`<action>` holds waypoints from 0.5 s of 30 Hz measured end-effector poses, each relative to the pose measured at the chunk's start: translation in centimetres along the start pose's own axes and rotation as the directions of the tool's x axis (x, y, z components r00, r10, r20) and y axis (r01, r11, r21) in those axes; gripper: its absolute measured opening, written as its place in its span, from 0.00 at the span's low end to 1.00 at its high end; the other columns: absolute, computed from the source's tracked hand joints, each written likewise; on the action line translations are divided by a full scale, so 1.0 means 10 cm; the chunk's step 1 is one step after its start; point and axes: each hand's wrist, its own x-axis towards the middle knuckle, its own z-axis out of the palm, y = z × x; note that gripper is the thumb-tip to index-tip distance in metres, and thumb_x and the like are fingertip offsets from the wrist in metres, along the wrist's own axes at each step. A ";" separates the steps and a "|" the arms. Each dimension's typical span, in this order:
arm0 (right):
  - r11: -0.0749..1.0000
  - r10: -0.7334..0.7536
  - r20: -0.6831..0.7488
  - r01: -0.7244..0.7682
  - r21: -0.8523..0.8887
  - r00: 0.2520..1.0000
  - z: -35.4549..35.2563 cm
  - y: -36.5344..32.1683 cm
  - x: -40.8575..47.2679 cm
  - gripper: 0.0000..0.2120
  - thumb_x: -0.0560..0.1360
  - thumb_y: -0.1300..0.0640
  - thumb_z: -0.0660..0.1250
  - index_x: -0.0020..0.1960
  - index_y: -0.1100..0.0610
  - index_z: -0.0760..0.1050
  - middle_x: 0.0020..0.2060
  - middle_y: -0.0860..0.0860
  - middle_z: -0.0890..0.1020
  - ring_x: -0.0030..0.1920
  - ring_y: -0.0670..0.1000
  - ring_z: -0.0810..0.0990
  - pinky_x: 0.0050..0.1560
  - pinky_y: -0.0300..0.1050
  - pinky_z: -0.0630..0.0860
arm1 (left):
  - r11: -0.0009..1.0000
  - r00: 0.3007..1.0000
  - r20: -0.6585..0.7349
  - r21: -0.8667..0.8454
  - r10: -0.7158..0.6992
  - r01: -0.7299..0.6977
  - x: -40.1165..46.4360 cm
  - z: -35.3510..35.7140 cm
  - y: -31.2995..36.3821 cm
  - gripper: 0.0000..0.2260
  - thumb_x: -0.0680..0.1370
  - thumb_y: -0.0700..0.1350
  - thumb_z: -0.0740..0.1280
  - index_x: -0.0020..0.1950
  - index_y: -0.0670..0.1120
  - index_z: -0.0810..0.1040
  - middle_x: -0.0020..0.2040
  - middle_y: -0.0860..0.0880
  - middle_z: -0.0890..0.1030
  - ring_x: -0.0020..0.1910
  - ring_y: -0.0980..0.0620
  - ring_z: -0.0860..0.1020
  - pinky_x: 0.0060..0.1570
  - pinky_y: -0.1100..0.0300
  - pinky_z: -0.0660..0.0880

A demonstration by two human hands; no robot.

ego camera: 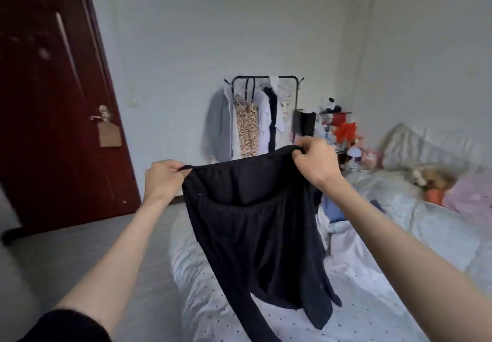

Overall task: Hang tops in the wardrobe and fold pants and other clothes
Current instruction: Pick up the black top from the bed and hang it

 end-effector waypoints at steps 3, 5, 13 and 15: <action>0.987 -0.112 0.169 0.089 0.136 0.979 0.52 -0.56 -0.10 0.06 0.74 0.63 0.63 0.41 0.54 0.74 0.41 0.53 0.79 0.50 0.57 0.78 0.45 0.42 0.69 | 0.994 0.991 -0.136 0.104 -0.018 0.033 -0.14 -0.85 -0.15 0.03 0.71 0.41 0.73 0.44 0.48 0.83 0.38 0.56 0.79 0.42 0.58 0.76 0.50 0.65 0.69; 0.972 -0.167 0.252 0.115 0.206 0.953 0.81 -0.93 -0.23 0.07 0.75 0.59 0.65 0.38 0.55 0.72 0.37 0.51 0.78 0.47 0.57 0.77 0.44 0.43 0.69 | 0.987 0.975 -0.217 0.141 -0.041 0.073 -0.29 -1.35 -0.26 0.04 0.71 0.40 0.73 0.42 0.49 0.82 0.40 0.56 0.79 0.41 0.59 0.76 0.47 0.67 0.68; 0.845 -0.535 0.273 0.502 0.186 0.799 1.76 -2.51 -1.13 0.13 0.79 0.50 0.58 0.38 0.54 0.70 0.38 0.51 0.73 0.46 0.58 0.77 0.44 0.47 0.64 | 0.917 0.910 -0.403 0.320 -0.095 0.237 -1.25 -3.27 -0.70 0.03 0.72 0.39 0.72 0.40 0.46 0.81 0.37 0.53 0.81 0.37 0.62 0.77 0.36 0.76 0.68; 0.817 -0.575 0.275 0.527 0.234 0.770 1.93 -2.85 -1.38 0.11 0.78 0.54 0.57 0.42 0.55 0.74 0.44 0.52 0.74 0.47 0.57 0.77 0.50 0.49 0.67 | 0.883 0.884 -0.453 0.361 -0.114 0.299 -1.51 -3.67 -0.83 0.04 0.73 0.39 0.71 0.40 0.46 0.81 0.38 0.52 0.82 0.36 0.61 0.77 0.35 0.77 0.67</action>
